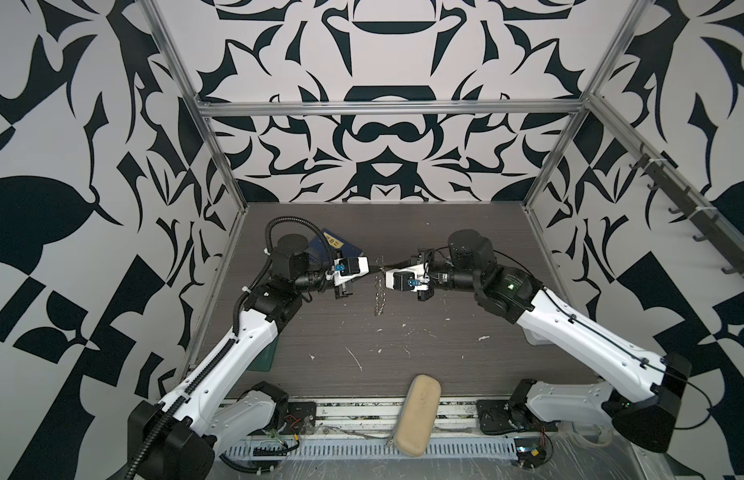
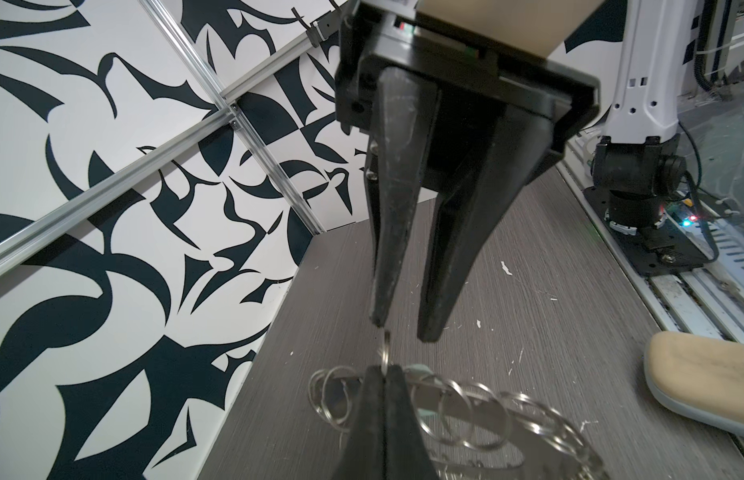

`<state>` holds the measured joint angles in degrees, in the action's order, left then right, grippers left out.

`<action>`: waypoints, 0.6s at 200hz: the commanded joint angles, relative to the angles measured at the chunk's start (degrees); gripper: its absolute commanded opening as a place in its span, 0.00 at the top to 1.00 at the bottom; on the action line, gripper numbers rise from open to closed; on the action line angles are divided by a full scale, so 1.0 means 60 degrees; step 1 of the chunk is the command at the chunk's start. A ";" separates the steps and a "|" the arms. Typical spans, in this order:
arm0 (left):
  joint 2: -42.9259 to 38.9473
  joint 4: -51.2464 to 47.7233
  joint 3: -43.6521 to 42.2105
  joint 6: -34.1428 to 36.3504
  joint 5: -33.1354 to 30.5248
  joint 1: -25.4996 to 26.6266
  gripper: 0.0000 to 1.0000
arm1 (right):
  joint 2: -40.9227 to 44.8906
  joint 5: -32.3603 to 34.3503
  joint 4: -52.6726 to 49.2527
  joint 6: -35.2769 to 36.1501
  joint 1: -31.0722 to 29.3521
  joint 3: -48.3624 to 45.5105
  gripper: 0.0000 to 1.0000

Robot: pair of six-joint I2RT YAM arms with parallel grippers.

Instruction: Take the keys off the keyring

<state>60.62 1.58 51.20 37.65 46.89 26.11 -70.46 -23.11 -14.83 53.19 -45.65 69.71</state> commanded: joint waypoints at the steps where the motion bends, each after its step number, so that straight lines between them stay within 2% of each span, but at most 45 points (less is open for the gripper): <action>1: -0.0062 0.0131 0.0372 -0.0024 0.0303 -0.0008 1.00 | -0.0047 0.0092 0.0231 0.0052 -0.0053 0.0466 0.79; 36: -0.0033 0.0175 0.0388 -0.0112 0.0345 -0.0014 1.00 | -0.0219 0.0051 0.0274 0.0041 -0.0057 0.0552 0.83; 77: -0.0070 0.0150 0.0344 -0.0188 0.0353 -0.0015 1.00 | -0.0342 0.0024 0.0095 0.0084 -0.0053 0.0726 1.00; 120: -0.0085 -0.0127 0.0388 0.0046 0.0274 -0.0012 1.00 | -0.0357 -0.0266 -0.0486 0.0171 -0.0053 0.1101 1.00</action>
<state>60.60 1.80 51.22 37.95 47.44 26.11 -73.10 -22.87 -17.08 52.93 -45.63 72.51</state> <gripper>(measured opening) 0.039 0.041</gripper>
